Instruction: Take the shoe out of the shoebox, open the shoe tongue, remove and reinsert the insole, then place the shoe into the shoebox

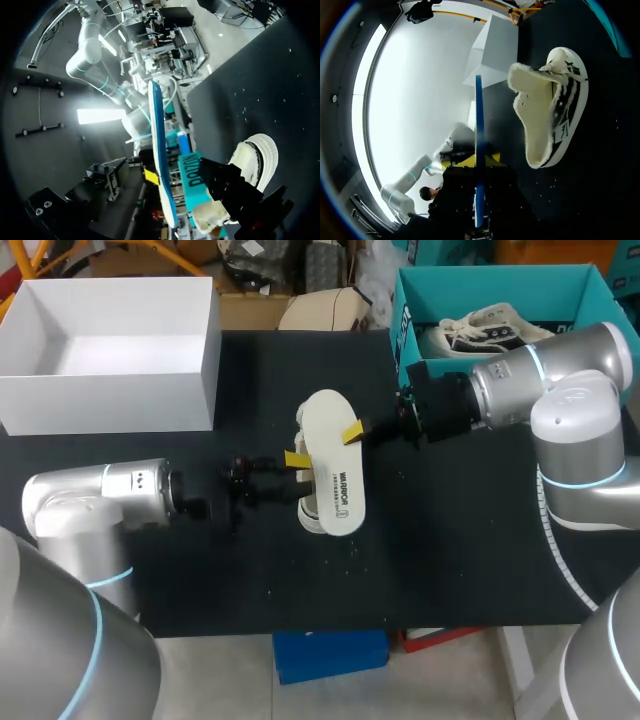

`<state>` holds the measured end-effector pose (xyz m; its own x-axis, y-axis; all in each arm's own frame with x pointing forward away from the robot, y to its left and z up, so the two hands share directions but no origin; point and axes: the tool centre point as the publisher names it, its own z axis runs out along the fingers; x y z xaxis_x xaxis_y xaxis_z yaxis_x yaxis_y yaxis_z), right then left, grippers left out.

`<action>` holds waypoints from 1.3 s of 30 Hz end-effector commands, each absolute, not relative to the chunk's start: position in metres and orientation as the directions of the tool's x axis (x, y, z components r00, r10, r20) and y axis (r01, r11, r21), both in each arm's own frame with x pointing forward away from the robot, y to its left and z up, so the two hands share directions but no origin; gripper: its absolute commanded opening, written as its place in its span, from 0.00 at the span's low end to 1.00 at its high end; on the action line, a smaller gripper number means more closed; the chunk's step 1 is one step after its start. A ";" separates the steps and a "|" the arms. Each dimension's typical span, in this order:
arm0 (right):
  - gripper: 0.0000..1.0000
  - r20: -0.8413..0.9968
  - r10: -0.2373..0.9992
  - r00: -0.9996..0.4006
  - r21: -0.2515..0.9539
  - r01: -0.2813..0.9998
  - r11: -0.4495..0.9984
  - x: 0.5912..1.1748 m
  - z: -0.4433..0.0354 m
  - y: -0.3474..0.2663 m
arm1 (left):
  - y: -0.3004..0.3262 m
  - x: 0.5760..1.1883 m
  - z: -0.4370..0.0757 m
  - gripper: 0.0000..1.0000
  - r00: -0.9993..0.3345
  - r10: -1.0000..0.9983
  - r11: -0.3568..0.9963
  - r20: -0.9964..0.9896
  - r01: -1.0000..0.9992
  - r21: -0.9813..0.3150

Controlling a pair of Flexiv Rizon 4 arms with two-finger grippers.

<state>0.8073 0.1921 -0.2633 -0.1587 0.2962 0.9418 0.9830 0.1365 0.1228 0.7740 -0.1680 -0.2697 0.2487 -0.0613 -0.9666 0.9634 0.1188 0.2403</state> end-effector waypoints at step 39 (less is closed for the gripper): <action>0.00 0.942 0.297 -0.158 0.123 0.983 0.135 0.807 -0.263 0.193 | -0.210 0.789 -0.263 0.00 0.255 -0.144 0.194 -0.956 0.955 0.226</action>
<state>0.8084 0.1900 -0.2628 -0.1585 0.2968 0.9417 0.9832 0.1350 0.1230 0.7892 -0.2042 -0.2640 0.2538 -0.1480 -0.9559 0.9557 0.1909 0.2241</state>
